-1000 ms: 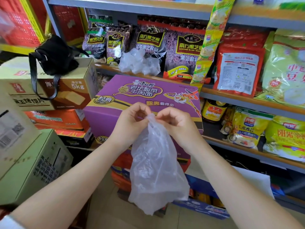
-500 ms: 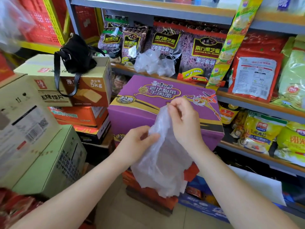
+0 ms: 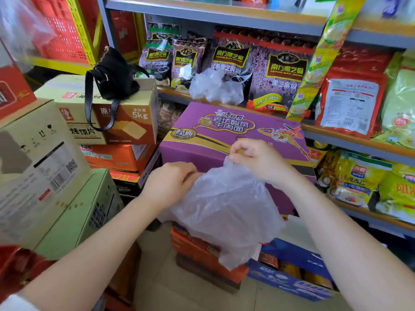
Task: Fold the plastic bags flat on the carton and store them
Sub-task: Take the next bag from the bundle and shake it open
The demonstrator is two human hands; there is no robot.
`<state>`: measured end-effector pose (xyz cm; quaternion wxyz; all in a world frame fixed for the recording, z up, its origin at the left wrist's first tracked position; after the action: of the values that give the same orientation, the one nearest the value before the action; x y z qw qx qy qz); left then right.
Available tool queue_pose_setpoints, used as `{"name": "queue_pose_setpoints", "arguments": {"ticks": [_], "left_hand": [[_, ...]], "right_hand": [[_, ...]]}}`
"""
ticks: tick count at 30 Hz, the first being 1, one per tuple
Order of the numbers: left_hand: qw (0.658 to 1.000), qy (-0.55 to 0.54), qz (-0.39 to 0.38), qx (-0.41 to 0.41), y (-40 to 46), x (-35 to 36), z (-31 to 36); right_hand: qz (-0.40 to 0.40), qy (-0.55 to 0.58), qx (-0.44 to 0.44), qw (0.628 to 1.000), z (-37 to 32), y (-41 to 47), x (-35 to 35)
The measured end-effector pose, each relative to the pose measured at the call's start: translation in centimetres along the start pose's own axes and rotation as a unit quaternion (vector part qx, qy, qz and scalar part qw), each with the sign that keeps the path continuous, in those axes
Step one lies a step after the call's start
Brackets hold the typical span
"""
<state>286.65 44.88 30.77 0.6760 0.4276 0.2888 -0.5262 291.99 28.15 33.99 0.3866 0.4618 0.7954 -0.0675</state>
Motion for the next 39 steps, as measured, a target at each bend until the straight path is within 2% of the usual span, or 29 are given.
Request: {"name": "queue_pose_setpoints", "arguments": {"ticks": [2,4,6,7,8,10,12,14,16,18,20,23,25,27,29,31,33,34,36,39], "left_hand": [[0.991,-0.127,-0.032,-0.014,0.0,-0.3,1.9],[0.967,-0.228,-0.099,-0.052,0.1,0.0,3.5],[0.970,-0.214,-0.105,-0.039,0.0,0.4,4.5],[0.971,-0.215,-0.091,-0.040,0.1,0.5,4.3],[0.968,-0.234,-0.081,-0.051,0.2,0.5,3.9],[0.947,-0.300,-0.076,-0.086,0.6,0.3,2.8],[0.932,-0.339,-0.043,-0.118,0.9,-0.3,1.7],[0.913,-0.381,-0.020,-0.146,1.1,-0.5,0.8],[0.888,-0.425,-0.030,-0.174,1.0,0.1,0.3],[0.877,-0.441,-0.030,-0.189,0.7,0.6,0.0],[0.876,-0.441,-0.011,-0.193,0.5,0.9,-0.4],[0.888,-0.404,0.035,-0.217,0.5,1.1,-2.6],[0.890,-0.381,0.040,-0.246,0.4,1.7,-4.3],[0.906,-0.335,0.025,-0.259,0.2,2.2,-5.1],[0.953,-0.222,0.086,-0.185,0.1,1.0,-3.8],[0.983,-0.124,0.137,0.006,0.0,-0.2,0.4],[0.979,-0.105,0.067,0.162,-0.5,0.6,4.4],[0.974,-0.106,0.028,0.199,-0.8,1.2,5.7],[0.968,-0.127,0.009,0.217,-1.0,1.5,6.7],[0.963,-0.191,0.017,0.189,-0.5,1.1,6.1]], "right_hand": [[-0.002,-0.022,-0.013,1.000,-0.5,0.1,1.1],[0.069,0.025,-0.029,0.997,-1.1,0.2,1.1],[0.158,0.111,-0.026,0.981,-1.5,-0.1,0.4],[0.174,0.150,-0.014,0.973,-1.4,-0.4,0.2],[0.159,0.184,0.004,0.970,-1.2,-0.7,0.4],[0.072,0.222,0.040,0.972,-0.4,-1.7,1.5],[0.002,0.198,0.057,0.979,0.3,-3.1,2.2],[-0.020,0.171,0.057,0.983,1.1,-4.2,2.1],[-0.034,0.173,0.065,0.982,1.8,-5.0,2.0],[-0.046,0.174,0.079,0.981,2.4,-5.4,1.9],[-0.067,0.119,0.094,0.986,3.4,-5.5,2.0],[-0.094,-0.125,0.109,0.982,5.7,-5.5,1.3],[-0.062,-0.248,0.140,0.957,6.3,-5.6,0.1],[-0.018,-0.256,0.135,0.957,5.7,-5.5,-0.5],[-0.007,-0.168,0.096,0.981,4.5,-5.0,-0.1],[-0.024,-0.067,0.071,0.995,2.9,-4.4,0.9],[-0.036,0.034,0.058,0.997,1.7,-3.8,1.9],[-0.032,0.083,0.047,0.995,1.1,-3.5,2.2],[-0.002,0.161,0.033,0.986,0.3,-3.3,1.7],[0.016,0.278,0.033,0.960,-0.1,-3.9,0.4]]}}
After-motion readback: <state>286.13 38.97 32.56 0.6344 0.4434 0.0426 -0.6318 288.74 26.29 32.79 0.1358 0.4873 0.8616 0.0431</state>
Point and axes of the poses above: each hand's wrist, its own y-axis towards the middle knuckle, its own x-axis out of the palm, z = x × y, the point moved 7 cm from there along y, towards the middle knuckle, and after that the axes turned 14 degrees about -x, right-handed, at the moved point
